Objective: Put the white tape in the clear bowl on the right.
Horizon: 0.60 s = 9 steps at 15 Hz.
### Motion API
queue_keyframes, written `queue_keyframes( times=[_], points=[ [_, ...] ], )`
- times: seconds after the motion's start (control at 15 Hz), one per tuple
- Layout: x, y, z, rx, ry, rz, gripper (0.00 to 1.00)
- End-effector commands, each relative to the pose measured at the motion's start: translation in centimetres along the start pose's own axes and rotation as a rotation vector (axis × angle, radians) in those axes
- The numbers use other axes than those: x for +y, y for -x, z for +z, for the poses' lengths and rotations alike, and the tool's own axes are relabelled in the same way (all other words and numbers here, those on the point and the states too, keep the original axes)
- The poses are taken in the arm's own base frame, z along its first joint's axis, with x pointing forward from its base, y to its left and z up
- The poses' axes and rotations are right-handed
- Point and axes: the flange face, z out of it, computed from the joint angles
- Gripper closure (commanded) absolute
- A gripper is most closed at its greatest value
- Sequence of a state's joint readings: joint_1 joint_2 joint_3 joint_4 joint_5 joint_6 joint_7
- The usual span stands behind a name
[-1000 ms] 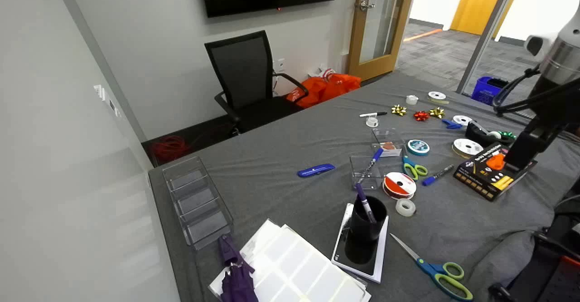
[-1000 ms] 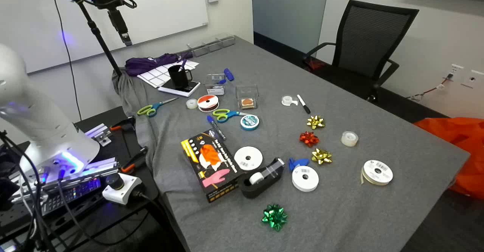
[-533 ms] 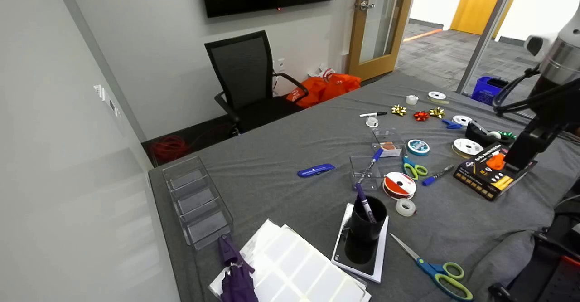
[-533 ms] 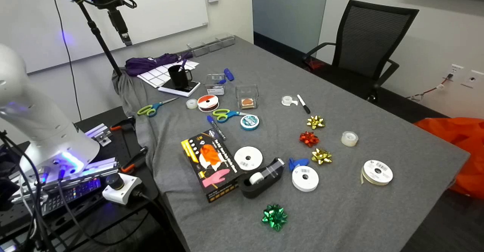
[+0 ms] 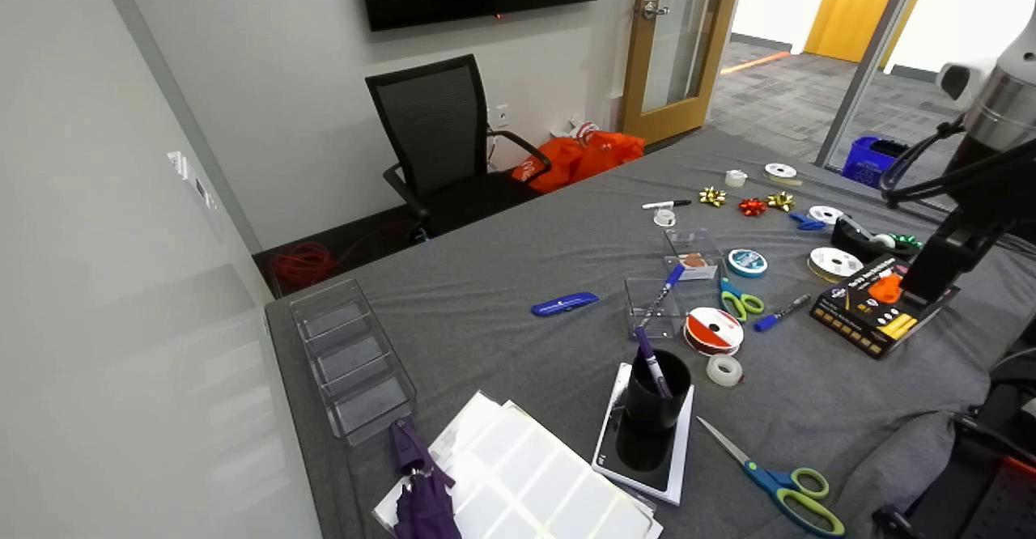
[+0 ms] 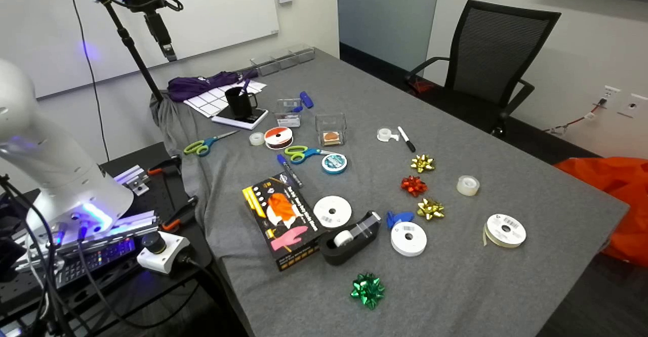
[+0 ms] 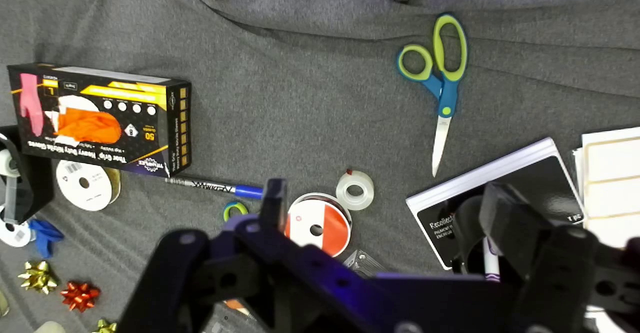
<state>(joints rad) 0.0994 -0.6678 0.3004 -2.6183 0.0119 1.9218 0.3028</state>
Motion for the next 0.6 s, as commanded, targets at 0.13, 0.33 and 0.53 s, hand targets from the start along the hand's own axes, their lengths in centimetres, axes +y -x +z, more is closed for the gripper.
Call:
queue_keyframes(
  times=[0.13,0.33,0.53],
  points=[
    [0.0,0.0,0.0,-0.001,0.000,0.000,0.00],
    [0.0,-0.5,0.2,0.008,-0.006,0.017,0.00],
    [0.2,-1.9,1.2,0.004,0.001,0.090,0.00]
  ],
)
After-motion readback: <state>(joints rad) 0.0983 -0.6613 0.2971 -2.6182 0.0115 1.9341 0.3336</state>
